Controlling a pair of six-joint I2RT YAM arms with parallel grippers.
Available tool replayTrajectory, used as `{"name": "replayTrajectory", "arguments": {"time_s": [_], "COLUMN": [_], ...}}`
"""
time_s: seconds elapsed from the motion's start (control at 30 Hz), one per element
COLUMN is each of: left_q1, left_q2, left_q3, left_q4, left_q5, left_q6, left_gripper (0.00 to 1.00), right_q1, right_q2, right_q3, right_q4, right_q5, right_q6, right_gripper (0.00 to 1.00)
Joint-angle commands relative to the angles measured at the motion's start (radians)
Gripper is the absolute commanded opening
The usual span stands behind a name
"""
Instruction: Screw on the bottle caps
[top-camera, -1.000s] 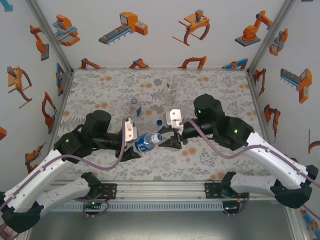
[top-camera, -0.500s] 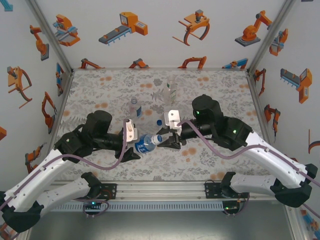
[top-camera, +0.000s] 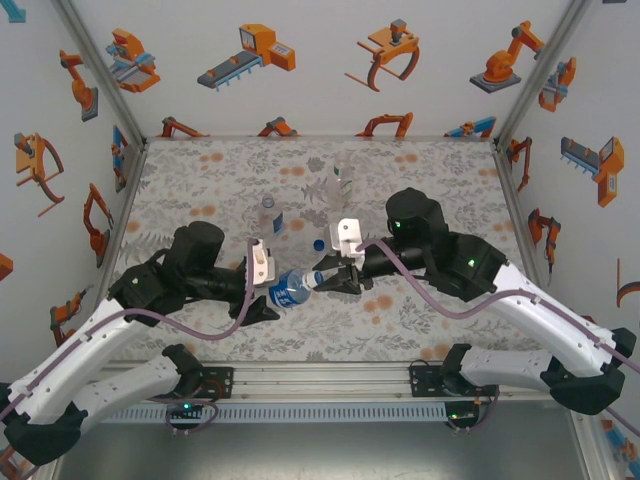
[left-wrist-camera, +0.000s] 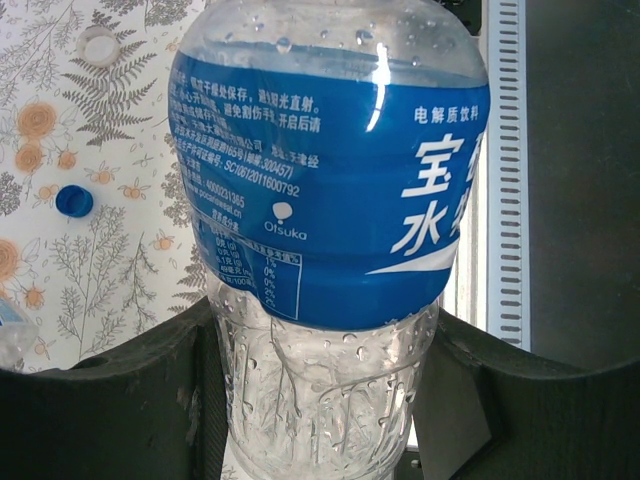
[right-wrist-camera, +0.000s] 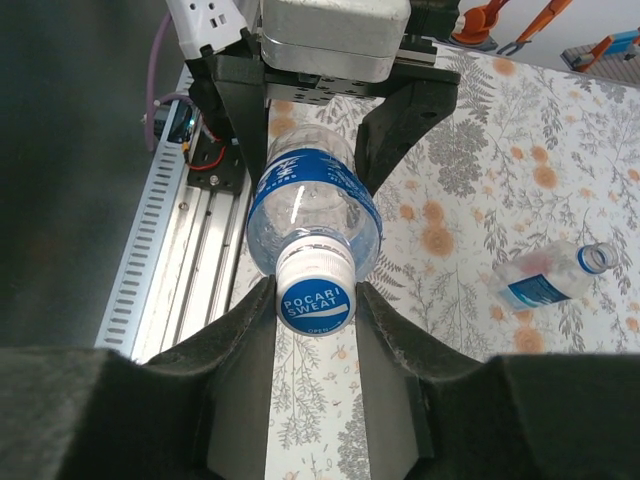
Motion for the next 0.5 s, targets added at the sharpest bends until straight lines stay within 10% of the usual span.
{"name": "replayTrajectory", "arguments": {"time_s": [0.0, 0.47], "left_q1": [-0.005, -0.005], "left_q2": [-0.018, -0.024], "left_q3": [0.025, -0.016], "left_q4": [-0.007, 0.104], "left_q5": [0.01, -0.098], "left_q6": [0.009, 0.01], "left_gripper": [0.0, 0.0], "right_q1": [0.006, 0.008], "right_q2": [0.007, 0.034], "right_q3": [0.025, 0.004], "right_q4": [0.021, 0.064], "right_q5": [0.005, 0.369], "right_q6": [0.047, 1.052], "right_gripper": [0.26, 0.0]}}
